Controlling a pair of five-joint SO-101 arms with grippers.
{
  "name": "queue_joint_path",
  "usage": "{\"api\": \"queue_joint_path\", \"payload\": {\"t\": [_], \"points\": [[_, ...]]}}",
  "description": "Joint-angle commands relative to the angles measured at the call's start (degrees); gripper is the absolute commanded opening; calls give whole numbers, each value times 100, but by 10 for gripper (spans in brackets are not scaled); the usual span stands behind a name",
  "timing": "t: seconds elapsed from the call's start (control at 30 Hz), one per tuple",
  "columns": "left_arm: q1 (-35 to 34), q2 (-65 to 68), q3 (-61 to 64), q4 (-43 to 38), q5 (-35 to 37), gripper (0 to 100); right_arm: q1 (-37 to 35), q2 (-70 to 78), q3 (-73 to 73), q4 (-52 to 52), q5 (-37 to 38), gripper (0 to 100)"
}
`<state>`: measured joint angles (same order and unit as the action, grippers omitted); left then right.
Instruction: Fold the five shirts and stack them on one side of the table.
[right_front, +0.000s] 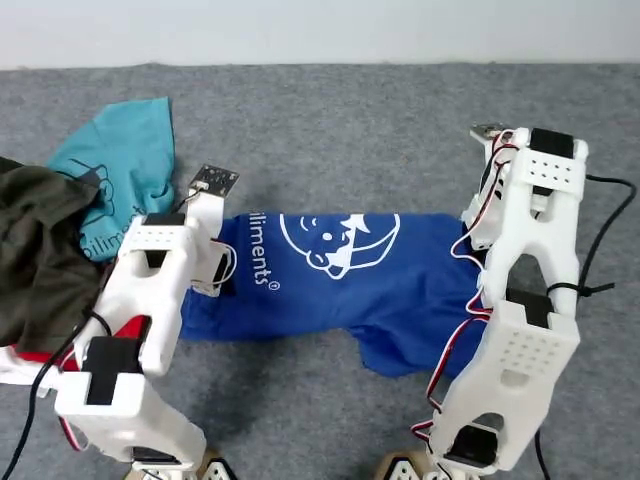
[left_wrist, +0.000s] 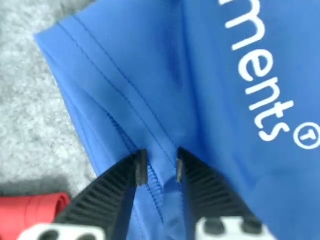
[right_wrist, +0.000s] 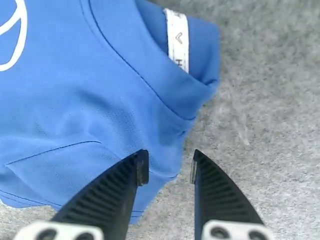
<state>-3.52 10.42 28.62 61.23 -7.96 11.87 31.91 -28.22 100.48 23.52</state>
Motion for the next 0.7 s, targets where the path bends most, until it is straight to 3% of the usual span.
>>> {"api": "queue_joint_path", "payload": {"t": [0.0,0.23,0.67], "points": [[-97,44,-13,97,-26,107,22,-312,-185,233,-70,151],[-114,35,-127,422,-35,107,57,-312,-176,233,-70,151],[-1134,44,-391,510,-642,107,4,-312,-176,233,-70,151]]}}
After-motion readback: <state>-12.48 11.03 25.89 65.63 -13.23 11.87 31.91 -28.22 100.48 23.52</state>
